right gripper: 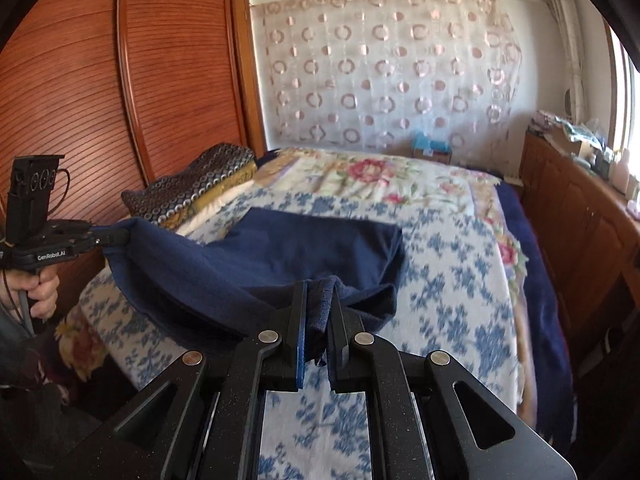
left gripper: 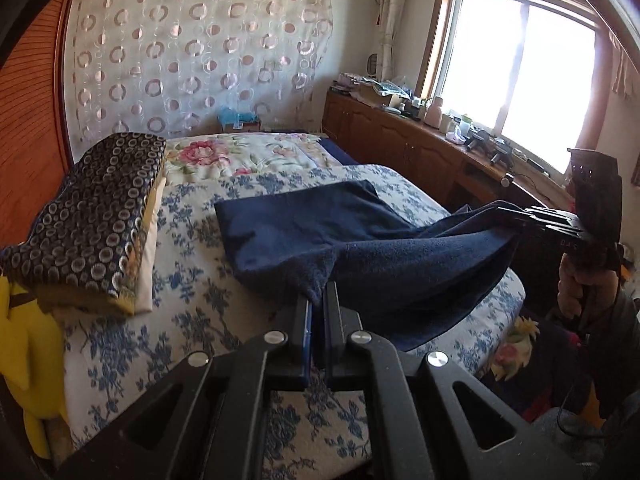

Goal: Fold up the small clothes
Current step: 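Lower the held shirt onto the bed with both grippers, folding it over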

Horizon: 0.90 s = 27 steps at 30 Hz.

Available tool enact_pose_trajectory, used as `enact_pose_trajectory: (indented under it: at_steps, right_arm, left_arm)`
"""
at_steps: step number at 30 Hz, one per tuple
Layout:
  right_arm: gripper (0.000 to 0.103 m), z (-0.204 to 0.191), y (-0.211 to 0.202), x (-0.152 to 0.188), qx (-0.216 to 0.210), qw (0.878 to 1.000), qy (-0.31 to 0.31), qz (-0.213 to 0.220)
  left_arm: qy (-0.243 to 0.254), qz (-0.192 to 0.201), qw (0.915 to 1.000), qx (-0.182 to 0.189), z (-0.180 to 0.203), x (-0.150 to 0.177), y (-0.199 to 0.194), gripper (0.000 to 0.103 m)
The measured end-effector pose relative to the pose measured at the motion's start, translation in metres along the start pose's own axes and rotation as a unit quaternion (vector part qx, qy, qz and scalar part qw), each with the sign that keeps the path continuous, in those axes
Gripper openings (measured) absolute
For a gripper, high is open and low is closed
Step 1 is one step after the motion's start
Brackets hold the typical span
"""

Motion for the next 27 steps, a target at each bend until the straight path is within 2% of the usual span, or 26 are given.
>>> enact_pose_trajectory:
  at_steps: [5,19,27]
  right_arm:
    - [0.005,-0.005,0.000,0.010,-0.002,1.000,0.008,-0.001]
    - [0.005,0.003,0.016,0.002,-0.004,1.000,0.018,-0.001]
    - [0.005,0.016,0.030,-0.031,0.007,1.000,0.006,0.017]
  left_arm:
    - [0.002,-0.009,0.9999,-0.007,-0.003,0.002,0.001,0.002]
    - [-0.001,-0.009,0.9999,-0.012,-0.007,-0.007,0.010,0.002]
    - [-0.026,0.022,0.9994,-0.001,-0.036,-0.060,0.026,0.002]
Point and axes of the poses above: each gripper's, at about its wrist camera, not at the fingertips, and y roughly the way its jaws point, z to its right, x to its underside, the point moved 3 cm from there along y, roughly the way its jaws point, and after that the axes turned 14 degrees about -z, right-handed, at the moved point
